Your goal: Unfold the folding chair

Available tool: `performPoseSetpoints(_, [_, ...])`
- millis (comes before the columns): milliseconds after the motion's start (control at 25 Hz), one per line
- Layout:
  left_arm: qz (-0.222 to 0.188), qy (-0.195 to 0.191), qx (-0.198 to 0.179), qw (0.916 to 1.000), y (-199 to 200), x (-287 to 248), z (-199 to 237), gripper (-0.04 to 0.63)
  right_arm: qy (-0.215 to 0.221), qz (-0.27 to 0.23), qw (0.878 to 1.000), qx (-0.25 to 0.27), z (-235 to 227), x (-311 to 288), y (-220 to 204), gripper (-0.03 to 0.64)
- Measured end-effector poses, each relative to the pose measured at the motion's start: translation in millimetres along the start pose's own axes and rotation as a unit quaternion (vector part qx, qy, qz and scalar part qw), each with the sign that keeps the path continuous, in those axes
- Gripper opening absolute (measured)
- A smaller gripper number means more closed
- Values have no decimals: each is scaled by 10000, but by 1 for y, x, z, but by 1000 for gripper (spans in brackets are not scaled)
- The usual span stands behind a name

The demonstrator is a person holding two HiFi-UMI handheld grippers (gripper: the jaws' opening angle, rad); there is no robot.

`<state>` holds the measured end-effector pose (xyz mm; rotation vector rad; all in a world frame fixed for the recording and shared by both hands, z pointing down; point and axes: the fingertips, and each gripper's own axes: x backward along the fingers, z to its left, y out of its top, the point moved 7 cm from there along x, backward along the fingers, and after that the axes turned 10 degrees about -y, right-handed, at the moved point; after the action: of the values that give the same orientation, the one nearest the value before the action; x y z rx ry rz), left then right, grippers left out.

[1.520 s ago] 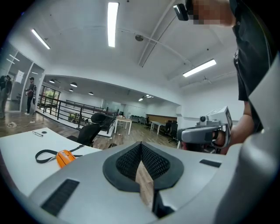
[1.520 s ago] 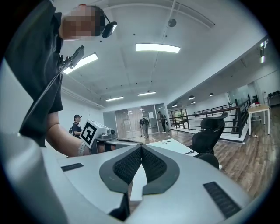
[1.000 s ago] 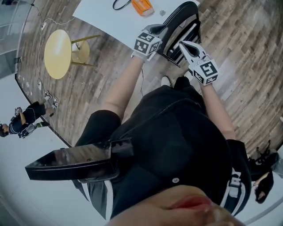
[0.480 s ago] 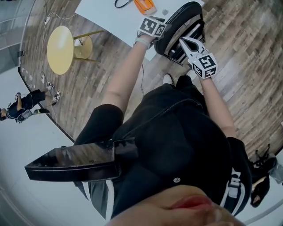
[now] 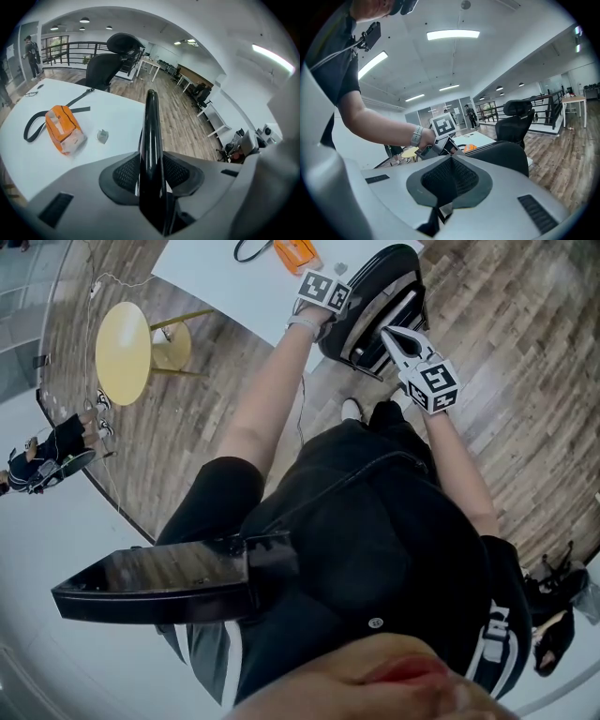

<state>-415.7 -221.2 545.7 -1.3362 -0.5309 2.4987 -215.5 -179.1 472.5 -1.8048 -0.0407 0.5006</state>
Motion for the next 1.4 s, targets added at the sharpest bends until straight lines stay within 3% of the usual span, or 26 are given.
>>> performPoseSetpoints(120, [49, -56, -18, 10000, 1, -2, -1, 103, -66, 4, 10000, -34, -4, 3, -3, 8])
performPoseSetpoints(640, [119, 183, -46, 9998, 6, -7, -5, 100, -328, 32, 9990, -287, -12, 10, -13, 8])
performPoseSetpoints(880, [69, 109, -154, 9998, 3, -15, -29, 98, -854, 267, 9945, -553, -19, 12, -28, 8])
performPoseSetpoints(1080, [5, 25, -217, 9998, 1, -24, -50, 97, -1727, 552, 9767, -1150, -40, 12, -54, 8])
performPoseSetpoints(1400, [-80, -4, -227, 9997, -2, -36, -76, 95, -2726, 1362, 9282, -2137, -68, -2, -122, 9])
